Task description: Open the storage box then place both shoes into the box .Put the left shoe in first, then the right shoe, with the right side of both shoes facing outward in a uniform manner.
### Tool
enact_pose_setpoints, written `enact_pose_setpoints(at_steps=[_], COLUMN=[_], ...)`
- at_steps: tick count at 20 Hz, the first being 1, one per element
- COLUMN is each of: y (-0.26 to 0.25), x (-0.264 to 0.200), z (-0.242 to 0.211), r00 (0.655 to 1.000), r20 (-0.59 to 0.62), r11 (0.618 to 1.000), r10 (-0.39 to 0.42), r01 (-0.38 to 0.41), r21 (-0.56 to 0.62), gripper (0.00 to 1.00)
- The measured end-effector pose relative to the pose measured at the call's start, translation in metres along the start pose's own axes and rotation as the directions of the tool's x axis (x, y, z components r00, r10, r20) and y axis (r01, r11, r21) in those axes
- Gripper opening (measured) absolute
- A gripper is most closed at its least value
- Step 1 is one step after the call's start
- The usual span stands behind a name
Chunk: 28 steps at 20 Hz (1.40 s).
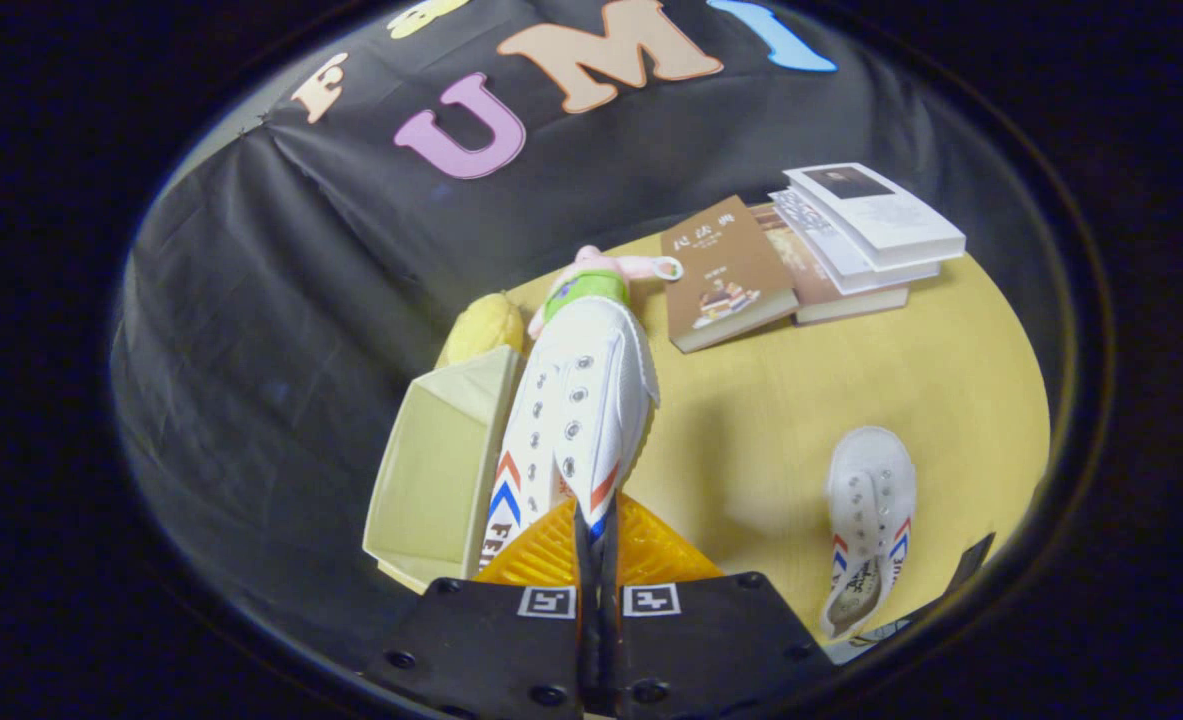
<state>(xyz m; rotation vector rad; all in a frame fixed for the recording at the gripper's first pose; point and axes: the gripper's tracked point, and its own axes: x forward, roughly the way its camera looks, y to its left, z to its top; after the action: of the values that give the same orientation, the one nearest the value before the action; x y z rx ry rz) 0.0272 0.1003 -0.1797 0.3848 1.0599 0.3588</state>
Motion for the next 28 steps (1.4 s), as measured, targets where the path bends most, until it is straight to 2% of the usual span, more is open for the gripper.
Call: enact_pose_setpoints(at_steps=[7,14,28], y=[0.073,0.125,0.145], x=[0.02,0.065,0.157], z=[0.005,-0.023,-0.092], r00=[0.998,0.994,0.973], r20=[-0.005,-0.07,-0.222], r11=[0.996,0.992,0.994], r10=[0.066,0.081,-0.057], r01=[-0.066,-0.087,0.033], r21=[-0.054,-0.089,-0.109], gripper=[0.03,0.03,0.04])
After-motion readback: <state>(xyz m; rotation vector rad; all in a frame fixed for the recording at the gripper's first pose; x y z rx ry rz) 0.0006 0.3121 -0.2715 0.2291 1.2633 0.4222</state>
